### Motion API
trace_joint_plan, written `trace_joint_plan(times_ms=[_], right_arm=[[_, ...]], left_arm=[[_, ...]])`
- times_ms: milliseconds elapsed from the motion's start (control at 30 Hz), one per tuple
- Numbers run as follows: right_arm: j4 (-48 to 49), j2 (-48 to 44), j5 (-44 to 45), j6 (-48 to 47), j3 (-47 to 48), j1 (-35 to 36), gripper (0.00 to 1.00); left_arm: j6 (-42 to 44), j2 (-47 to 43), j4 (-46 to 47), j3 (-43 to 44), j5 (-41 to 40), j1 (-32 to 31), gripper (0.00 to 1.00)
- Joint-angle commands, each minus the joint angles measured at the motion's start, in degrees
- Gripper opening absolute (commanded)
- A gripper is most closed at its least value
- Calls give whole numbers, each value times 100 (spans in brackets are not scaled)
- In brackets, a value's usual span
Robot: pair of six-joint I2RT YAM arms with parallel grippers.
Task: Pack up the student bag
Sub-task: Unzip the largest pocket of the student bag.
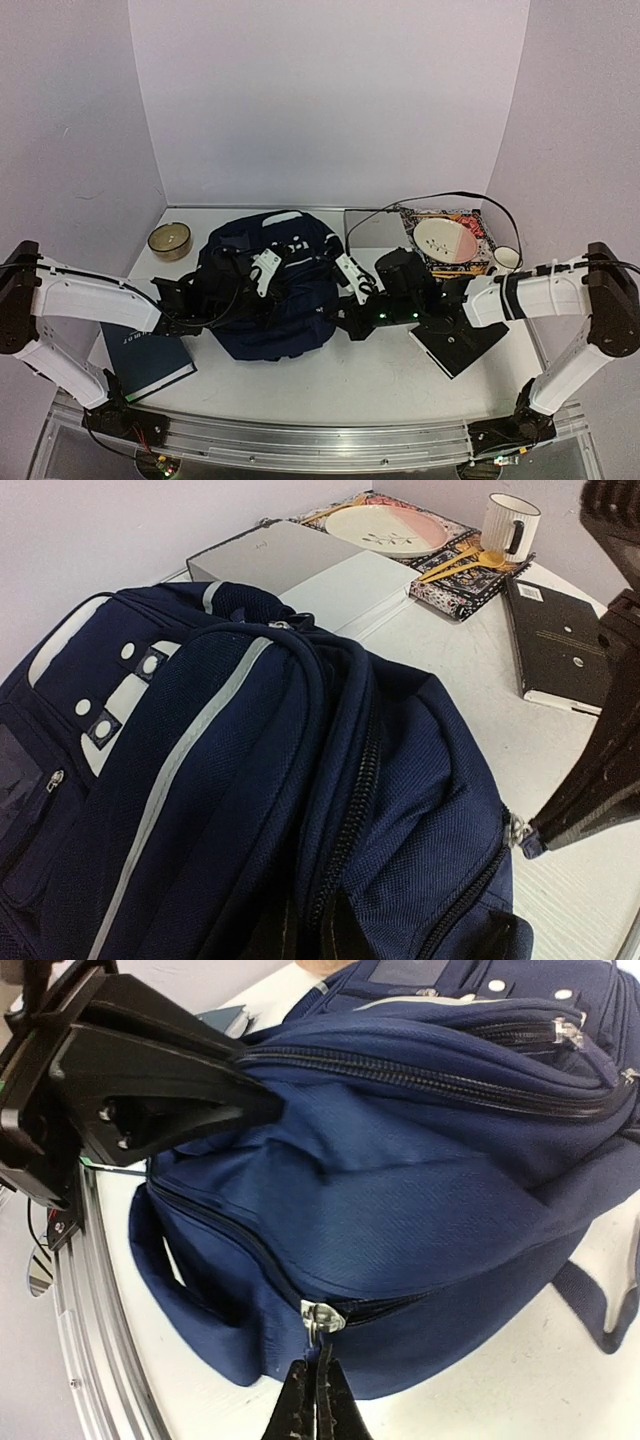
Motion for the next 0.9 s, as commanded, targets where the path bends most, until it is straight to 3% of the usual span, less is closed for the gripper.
trace_joint_plan(times_ms=[0, 200, 367, 467, 600, 867], right_arm=[[86, 121, -257, 210, 241, 364, 0], [65, 401, 164, 345, 457, 653, 0], [26, 95, 1141, 336, 201, 701, 0], [18, -242, 1514, 151, -86, 593, 6], [24, -531, 1023, 25, -293, 183, 20], [746, -837, -231, 161, -846, -678, 36]], left_arm=[[-619, 174, 437, 516, -58, 58, 0], [-1474, 178, 407, 882, 593, 58, 0], [-1532, 219, 313, 951, 585, 61, 0], [-1553, 175, 274, 838, 546, 62, 0], [-1590, 141, 247, 785, 561, 62, 0], [-1757, 201, 167, 941, 556, 66, 0]])
